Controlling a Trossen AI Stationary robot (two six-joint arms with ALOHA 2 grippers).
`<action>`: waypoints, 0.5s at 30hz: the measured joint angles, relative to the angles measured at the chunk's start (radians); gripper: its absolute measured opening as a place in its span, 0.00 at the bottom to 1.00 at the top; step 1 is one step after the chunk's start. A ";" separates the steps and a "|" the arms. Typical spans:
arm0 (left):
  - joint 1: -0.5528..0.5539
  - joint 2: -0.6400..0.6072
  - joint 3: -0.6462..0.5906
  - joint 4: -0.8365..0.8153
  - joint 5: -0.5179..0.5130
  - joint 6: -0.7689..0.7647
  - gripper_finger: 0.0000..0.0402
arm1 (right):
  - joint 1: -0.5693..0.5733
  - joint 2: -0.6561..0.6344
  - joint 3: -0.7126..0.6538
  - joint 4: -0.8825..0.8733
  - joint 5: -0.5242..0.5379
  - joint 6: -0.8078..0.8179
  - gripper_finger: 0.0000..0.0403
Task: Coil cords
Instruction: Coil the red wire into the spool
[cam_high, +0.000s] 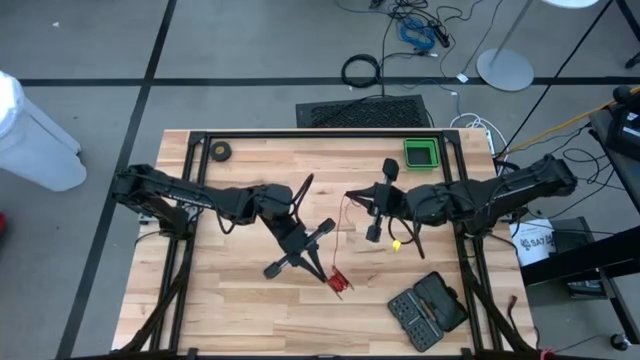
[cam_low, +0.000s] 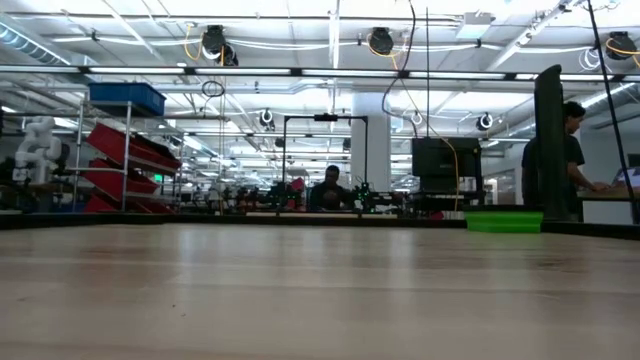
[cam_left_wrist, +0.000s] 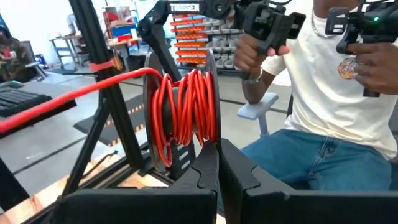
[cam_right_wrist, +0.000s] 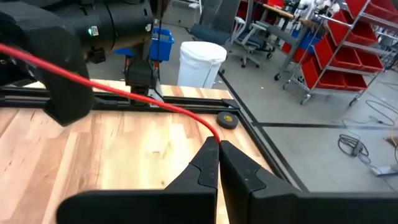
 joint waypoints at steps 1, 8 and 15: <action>0.000 -0.001 0.000 0.001 0.000 0.000 0.00 | 0.000 0.004 0.000 0.001 0.000 0.004 0.00; 0.000 -0.001 0.000 0.018 0.001 0.002 0.00 | 0.000 0.044 0.000 0.004 -0.014 0.027 0.00; -0.002 -0.002 0.000 0.063 0.002 0.006 0.00 | -0.003 0.093 0.000 0.030 -0.059 0.032 0.00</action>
